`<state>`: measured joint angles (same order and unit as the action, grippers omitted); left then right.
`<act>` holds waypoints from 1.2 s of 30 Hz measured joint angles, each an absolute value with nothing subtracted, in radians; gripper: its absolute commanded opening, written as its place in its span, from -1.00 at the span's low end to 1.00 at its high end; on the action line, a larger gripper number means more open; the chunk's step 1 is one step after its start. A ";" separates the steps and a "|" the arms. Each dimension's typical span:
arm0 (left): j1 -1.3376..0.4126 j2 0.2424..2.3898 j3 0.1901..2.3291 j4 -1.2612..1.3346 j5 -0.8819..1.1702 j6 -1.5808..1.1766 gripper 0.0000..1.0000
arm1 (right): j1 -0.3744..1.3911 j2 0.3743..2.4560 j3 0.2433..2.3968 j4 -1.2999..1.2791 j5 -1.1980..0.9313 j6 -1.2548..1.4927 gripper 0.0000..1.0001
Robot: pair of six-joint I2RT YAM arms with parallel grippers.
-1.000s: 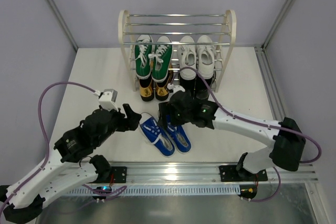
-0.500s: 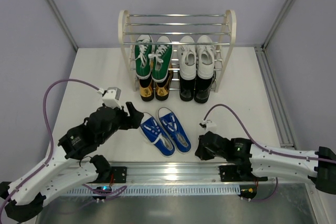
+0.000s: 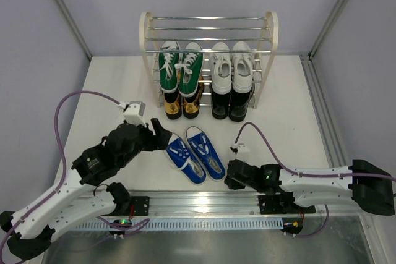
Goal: Place and organize the shoes onto the shoe shelf
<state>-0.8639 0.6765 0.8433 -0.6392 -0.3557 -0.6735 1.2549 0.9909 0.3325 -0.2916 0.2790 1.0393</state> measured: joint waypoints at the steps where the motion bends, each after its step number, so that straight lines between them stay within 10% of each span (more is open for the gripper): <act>1: -0.864 0.672 0.843 -0.639 -0.356 -0.674 0.50 | 1.255 1.005 0.339 -0.285 0.288 1.039 -0.92; 28: -0.864 0.598 0.836 -0.649 -0.356 -0.699 0.50 | 1.229 1.204 0.477 -0.259 0.340 0.930 -0.89; 36: -0.864 0.593 0.831 -0.649 -0.356 -0.700 0.51 | 1.235 1.063 0.531 -0.406 0.321 0.895 0.91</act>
<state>-0.8639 0.5930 0.8314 -0.6487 -0.3561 -0.6998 1.2350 1.0626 0.5312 -0.4065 0.3206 0.8948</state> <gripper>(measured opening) 0.750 0.762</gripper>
